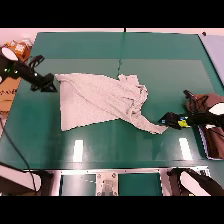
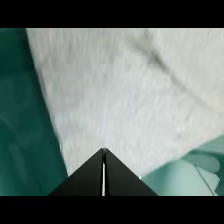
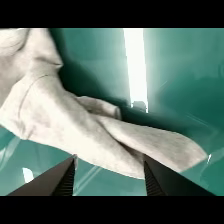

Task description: Fold the shirts.

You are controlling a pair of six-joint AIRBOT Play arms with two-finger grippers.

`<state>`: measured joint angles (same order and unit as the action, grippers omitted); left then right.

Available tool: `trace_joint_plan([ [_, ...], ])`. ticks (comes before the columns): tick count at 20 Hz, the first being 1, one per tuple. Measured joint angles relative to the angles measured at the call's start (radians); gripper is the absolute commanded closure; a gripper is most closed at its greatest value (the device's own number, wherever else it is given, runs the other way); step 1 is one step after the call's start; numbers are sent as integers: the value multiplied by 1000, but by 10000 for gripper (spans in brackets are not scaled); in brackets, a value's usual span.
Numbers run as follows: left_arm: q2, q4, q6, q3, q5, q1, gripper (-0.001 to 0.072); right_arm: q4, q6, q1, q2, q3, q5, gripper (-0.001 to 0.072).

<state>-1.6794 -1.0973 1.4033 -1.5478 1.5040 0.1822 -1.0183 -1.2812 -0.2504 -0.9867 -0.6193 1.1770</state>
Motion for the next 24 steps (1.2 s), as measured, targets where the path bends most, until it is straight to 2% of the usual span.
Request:
trace_joint_plan([
  [3,169,-26,-9,268,-35,16,681,6,16,109,-3,-1,-31,200],
  [4,217,-32,-2,353,-60,26,468,6,20,146,-4,-2,-50,200],
  [5,261,-36,6,441,-87,37,199,7,23,183,-5,-2,-69,200],
  [7,316,-36,26,583,-160,52,180,6,26,248,-5,-2,-111,201],
  [10,353,15,36,742,-292,61,180,6,27,303,-5,-2,-145,198],
  [13,349,175,-11,851,-391,66,182,-2,33,325,-6,-2,-160,147],
  [14,334,236,-43,875,-409,66,261,-6,44,332,-10,-2,-164,119],
  [15,315,289,-74,893,-425,67,543,-11,55,339,-13,-2,-166,119],
  [16,295,323,-110,907,-444,66,685,-12,66,351,-21,-4,-171,119],
  [18,273,385,-170,919,-463,66,685,-19,86,386,-42,-13,-181,119],
  [21,259,416,-216,914,-460,66,685,-51,95,470,-97,-47,-208,119],
  [24,254,419,-235,908,-452,66,685,-161,23,558,-179,-105,-229,119],
])
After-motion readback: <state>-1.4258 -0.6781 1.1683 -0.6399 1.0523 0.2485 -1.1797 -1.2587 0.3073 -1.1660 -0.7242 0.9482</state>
